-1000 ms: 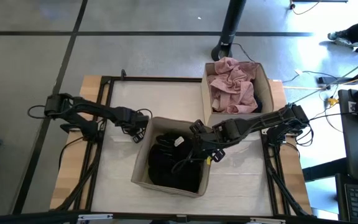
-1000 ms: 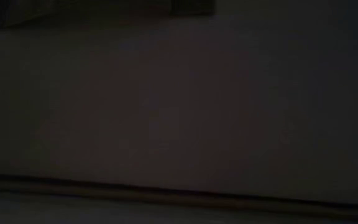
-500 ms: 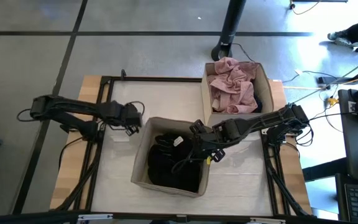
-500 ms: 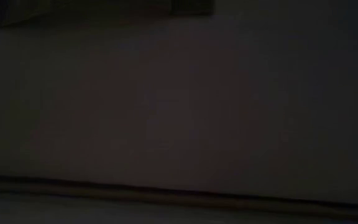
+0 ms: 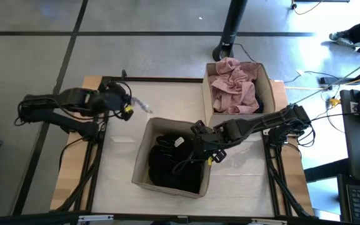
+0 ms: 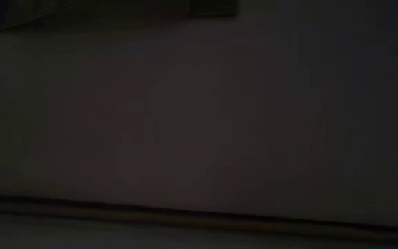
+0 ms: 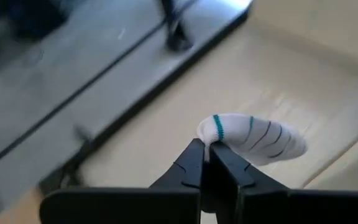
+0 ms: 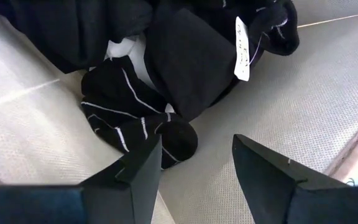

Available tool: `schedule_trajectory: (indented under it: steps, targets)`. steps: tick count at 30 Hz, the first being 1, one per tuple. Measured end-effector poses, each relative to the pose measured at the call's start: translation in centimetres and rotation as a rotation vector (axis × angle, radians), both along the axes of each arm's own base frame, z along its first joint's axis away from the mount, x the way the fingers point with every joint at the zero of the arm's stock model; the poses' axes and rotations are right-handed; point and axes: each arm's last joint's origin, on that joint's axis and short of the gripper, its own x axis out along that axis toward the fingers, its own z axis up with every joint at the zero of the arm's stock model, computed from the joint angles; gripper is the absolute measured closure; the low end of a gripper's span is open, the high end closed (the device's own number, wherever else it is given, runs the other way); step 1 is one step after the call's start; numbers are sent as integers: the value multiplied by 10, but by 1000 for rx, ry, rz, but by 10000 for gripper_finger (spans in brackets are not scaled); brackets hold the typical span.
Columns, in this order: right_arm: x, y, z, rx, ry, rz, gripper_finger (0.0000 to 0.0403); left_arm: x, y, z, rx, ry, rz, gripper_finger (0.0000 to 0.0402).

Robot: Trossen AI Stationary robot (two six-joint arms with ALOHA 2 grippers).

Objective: Sort clothes
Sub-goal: Put the white striped sock into the left laundry organizer

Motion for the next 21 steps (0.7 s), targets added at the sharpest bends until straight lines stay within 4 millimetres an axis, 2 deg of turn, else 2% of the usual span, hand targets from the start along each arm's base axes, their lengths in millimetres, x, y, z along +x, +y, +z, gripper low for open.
schedule_trajectory:
  steps: [6,11,15,21]
  targets:
    - [0,0,0,-2,2,1,205,7,-11,42,127,-278,-208,399]
    - [-1,1,10,-16,-19,-29,205,19,-26,61,165,-422,-477,397]
    - [-8,10,33,-15,-42,-11,205,33,-41,59,128,-421,-690,399]
    - [-28,30,69,7,-60,4,205,63,-62,38,71,-312,-780,387]
